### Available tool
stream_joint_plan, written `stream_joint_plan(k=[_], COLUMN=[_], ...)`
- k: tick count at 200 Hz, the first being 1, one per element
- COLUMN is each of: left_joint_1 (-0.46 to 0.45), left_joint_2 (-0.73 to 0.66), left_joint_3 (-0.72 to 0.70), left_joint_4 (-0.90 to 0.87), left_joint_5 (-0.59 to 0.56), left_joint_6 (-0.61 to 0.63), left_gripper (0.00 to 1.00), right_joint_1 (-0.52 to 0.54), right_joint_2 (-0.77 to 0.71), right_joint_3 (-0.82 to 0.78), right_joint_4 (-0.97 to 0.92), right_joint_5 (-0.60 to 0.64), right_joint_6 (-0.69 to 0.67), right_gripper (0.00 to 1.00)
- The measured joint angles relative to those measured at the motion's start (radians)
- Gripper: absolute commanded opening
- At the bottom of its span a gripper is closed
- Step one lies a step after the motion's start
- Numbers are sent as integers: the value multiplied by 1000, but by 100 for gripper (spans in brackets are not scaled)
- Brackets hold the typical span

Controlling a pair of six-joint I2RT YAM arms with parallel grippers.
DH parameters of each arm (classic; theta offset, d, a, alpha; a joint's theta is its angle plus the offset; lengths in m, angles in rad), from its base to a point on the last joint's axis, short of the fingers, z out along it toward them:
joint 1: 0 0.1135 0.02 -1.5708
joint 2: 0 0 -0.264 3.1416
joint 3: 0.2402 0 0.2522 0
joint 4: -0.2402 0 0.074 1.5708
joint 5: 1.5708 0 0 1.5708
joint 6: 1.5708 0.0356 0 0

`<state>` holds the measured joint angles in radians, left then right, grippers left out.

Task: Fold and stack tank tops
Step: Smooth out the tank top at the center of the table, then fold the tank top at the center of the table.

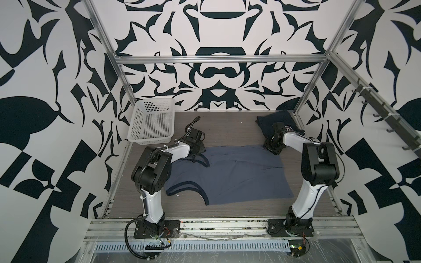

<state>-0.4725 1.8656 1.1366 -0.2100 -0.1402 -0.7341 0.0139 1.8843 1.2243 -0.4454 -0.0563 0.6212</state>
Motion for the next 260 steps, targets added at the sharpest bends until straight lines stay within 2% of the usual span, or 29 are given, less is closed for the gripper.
stream_joint_plan(k=[17, 42, 75, 108, 150, 172, 199, 223, 248, 260], left_joint_1=[-36, -148, -323, -519, -727, -773, -781, -781, -772, -763], left_joint_2=[-58, -235, -457, -557, -564, -536, -486, -436, -403, -392], left_joint_3=[14, 10, -86, -241, -344, -394, -435, -436, -416, -410], left_joint_4=[-128, -285, -396, -484, -485, -440, -378, -336, -300, -284], left_joint_5=[-44, -106, -130, -114, -89, -76, -68, -64, -69, -72], left_joint_6=[0, -13, -82, -206, -354, -401, -429, -436, -428, -415], left_gripper=[74, 77, 76, 70, 65, 62, 58, 49, 32, 28], right_joint_1=[12, 30, 40, 40, 37, 29, 19, 3, -16, -21], right_joint_2=[-95, -364, -669, -841, -940, -948, -987, -1002, -997, -985], right_joint_3=[-50, -174, -308, -449, -545, -574, -609, -632, -654, -663], right_joint_4=[-29, -96, -208, -323, -402, -422, -433, -452, -455, -454], right_joint_5=[3, 18, 31, 36, 47, 60, 80, 95, 103, 104], right_joint_6=[-11, -24, -23, 27, 109, 144, 188, 217, 243, 255], right_gripper=[57, 64, 67, 67, 65, 65, 65, 65, 64, 62])
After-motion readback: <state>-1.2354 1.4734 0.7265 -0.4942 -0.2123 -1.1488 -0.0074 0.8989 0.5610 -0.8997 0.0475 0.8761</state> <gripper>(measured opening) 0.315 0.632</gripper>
